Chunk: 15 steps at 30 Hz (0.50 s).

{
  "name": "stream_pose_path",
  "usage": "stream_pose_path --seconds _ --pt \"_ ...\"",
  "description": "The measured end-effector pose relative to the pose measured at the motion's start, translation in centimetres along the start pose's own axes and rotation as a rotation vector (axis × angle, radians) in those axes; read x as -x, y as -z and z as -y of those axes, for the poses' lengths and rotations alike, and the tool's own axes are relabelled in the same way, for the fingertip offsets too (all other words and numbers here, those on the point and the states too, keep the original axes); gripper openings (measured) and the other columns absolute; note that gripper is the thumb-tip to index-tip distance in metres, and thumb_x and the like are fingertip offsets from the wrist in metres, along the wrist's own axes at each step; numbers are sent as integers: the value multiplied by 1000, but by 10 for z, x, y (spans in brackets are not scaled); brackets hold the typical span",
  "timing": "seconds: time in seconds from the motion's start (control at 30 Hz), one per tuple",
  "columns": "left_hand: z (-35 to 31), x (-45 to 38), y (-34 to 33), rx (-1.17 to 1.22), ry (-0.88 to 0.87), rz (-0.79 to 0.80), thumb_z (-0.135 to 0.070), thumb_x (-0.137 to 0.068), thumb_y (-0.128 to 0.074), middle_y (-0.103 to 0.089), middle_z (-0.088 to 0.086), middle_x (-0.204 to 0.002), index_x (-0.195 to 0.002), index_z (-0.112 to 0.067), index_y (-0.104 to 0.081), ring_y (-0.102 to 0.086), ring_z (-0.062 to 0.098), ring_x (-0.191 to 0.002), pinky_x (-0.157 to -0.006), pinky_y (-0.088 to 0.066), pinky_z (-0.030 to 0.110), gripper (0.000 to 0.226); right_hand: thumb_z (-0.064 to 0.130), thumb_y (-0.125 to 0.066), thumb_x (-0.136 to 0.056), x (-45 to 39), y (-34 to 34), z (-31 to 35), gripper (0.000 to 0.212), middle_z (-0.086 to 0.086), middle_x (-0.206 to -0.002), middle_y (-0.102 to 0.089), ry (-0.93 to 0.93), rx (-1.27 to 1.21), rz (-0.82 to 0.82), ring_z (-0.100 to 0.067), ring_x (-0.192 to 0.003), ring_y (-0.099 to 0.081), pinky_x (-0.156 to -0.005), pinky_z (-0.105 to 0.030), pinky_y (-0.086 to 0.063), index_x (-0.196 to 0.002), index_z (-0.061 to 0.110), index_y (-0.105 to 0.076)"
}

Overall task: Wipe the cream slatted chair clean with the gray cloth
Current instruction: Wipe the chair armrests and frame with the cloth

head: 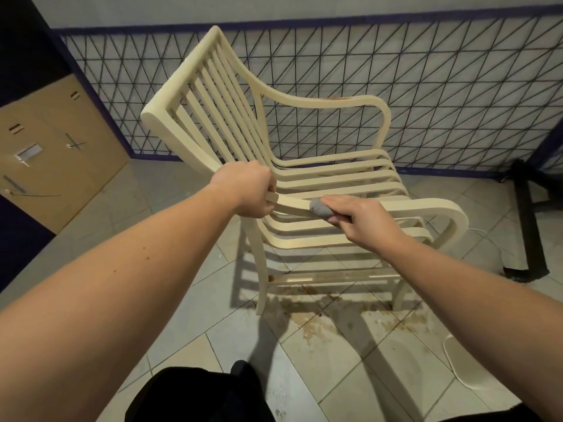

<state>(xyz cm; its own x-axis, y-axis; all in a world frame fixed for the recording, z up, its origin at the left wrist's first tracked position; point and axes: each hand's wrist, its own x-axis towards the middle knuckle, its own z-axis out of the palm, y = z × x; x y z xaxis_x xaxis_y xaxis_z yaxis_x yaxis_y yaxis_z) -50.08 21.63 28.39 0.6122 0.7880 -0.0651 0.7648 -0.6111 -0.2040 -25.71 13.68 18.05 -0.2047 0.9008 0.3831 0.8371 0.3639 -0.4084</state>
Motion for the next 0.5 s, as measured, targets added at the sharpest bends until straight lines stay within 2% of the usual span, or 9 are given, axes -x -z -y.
stream_pose_path --seconds 0.13,0.2,0.3,0.4,0.5 --pt "7 4 6 -106 38 0 -52 -80 -64 -62 -5 -73 -81 -26 -69 -62 21 -68 -64 -59 34 27 23 -63 -94 -17 -4 13 41 8 -127 -67 -43 28 122 -18 -117 -60 -101 -34 -46 -133 29 -58" --pt "11 6 6 -145 73 -20 -57 -80 -62 -61 -4 -67 -76 -22 -69 -62 20 -63 -61 -59 33 36 27 -56 -97 -32 -8 26 45 4 -132 -62 -45 36 216 -22 -120 -55 -101 -41 -46 -141 29 -48" --pt "7 8 7 -149 88 -31 -58 -80 -60 -57 -3 -63 -69 -20 -63 -59 21 -60 -57 -54 30 40 25 -52 -101 -53 -20 53 55 -3 -144 -51 -17 2 264 -23 -128 -48 -106 -33 -38 -152 21 -34" --pt "6 7 8 -134 94 -37 -61 -80 -58 -55 -2 -63 -66 -20 -61 -57 23 -60 -55 -46 29 43 22 -55 -99 -57 -32 67 51 -1 -137 -57 4 -68 182 -22 -121 -52 -94 -29 -39 -148 23 -41" --pt "7 8 7 -131 87 -39 -63 -81 -58 -55 -3 -62 -66 -20 -62 -56 22 -59 -54 -44 28 46 30 -58 -97 -51 -34 59 47 4 -132 -60 -36 -38 123 -19 -115 -55 -91 -32 -44 -143 30 -46"
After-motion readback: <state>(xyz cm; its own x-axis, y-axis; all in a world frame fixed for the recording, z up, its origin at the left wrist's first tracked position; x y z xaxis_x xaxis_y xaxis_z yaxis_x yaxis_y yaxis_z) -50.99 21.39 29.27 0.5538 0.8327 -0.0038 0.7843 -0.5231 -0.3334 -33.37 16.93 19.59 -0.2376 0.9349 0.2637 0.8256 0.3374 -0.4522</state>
